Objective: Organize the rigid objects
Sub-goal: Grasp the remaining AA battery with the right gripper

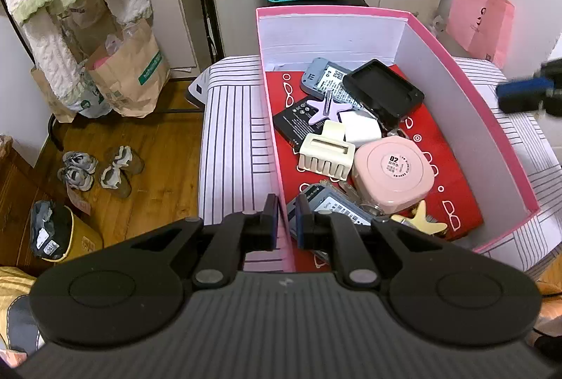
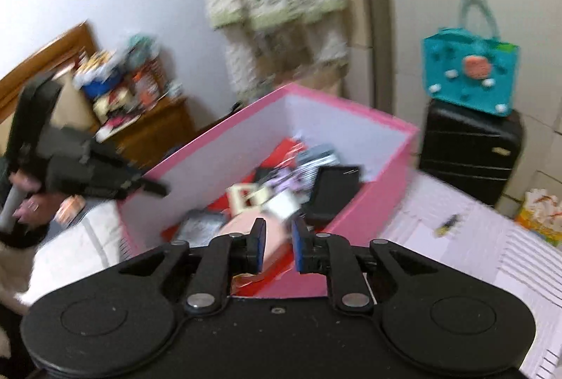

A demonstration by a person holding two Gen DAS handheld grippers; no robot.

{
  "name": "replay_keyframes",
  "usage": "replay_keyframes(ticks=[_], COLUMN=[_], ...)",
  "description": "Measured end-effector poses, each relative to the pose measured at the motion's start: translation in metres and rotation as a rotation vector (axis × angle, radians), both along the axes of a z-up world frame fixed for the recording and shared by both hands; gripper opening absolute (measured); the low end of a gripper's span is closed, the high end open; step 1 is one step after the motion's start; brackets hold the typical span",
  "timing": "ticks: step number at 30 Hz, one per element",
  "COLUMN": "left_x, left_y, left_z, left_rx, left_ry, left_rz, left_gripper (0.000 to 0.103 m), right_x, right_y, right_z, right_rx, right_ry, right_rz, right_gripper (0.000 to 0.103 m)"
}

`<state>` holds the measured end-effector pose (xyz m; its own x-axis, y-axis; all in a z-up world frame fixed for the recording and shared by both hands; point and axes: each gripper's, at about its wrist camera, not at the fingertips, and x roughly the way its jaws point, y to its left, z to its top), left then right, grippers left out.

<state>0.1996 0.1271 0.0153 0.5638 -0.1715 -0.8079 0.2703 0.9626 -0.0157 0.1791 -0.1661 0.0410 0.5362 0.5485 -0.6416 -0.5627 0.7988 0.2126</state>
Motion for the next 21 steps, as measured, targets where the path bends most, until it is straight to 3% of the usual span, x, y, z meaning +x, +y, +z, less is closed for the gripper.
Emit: replay_keyframes(ticks=[10, 13, 18, 21], left_x=[0.002, 0.001, 0.002, 0.003], left_y=[-0.002, -0.005, -0.006, -0.005], left_z=[0.0, 0.002, 0.005, 0.006], left_rx=[0.009, 0.026, 0.039, 0.028], left_ry=[0.007, 0.005, 0.005, 0.003], left_rz=[0.008, -0.004, -0.014, -0.009], left_gripper=[0.01, 0.009, 0.01, 0.01], right_x=[0.046, 0.066, 0.099, 0.122], right_y=[-0.068, -0.083, -0.084, -0.081], right_z=[-0.028, -0.043, -0.066, -0.083], right_rx=[-0.084, -0.067, -0.038, 0.031], right_ry=[-0.029, 0.012, 0.092, 0.19], right_rz=[-0.279, -0.323, -0.382, -0.459], right_gripper=[0.025, 0.03, 0.031, 0.042])
